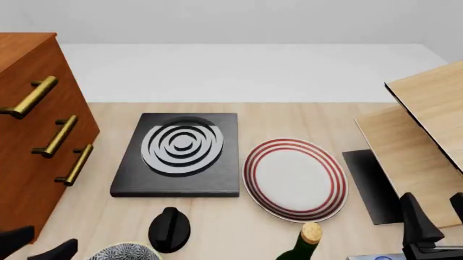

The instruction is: Pick up the akita bowl and put it on the plate.

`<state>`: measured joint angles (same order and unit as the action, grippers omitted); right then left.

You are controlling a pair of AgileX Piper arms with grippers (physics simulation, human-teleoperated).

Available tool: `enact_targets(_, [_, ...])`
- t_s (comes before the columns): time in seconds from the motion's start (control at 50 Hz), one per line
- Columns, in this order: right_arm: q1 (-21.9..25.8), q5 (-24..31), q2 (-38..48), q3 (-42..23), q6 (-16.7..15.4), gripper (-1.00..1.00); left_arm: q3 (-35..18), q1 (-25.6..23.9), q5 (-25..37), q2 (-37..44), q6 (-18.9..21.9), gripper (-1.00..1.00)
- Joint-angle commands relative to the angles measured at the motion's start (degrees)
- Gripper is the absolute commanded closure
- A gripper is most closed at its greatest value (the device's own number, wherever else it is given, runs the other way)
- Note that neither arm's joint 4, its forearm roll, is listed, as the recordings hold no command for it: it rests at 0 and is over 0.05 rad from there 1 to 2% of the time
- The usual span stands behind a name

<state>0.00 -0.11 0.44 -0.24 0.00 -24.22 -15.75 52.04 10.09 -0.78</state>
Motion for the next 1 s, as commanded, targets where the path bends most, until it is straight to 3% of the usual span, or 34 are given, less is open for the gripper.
enact_targets(0.02, [-0.01, 0.0, -0.01, 0.0, 0.01, -1.0, 0.52, -0.76, 1.44, -0.19, 0.27, -1.0])
enact_targets(0.48, [0.01, 0.0, 0.02, 0.0, 0.0, -1.0, 4.69, -4.28, 1.39, 0.38, -0.43, -1.0])
enact_targets(1.0, [0.01, 0.0, 0.01, 0.0, 0.02, -1.0, 10.32, -2.78, 0.07, -1.04, 0.82, -1.0])
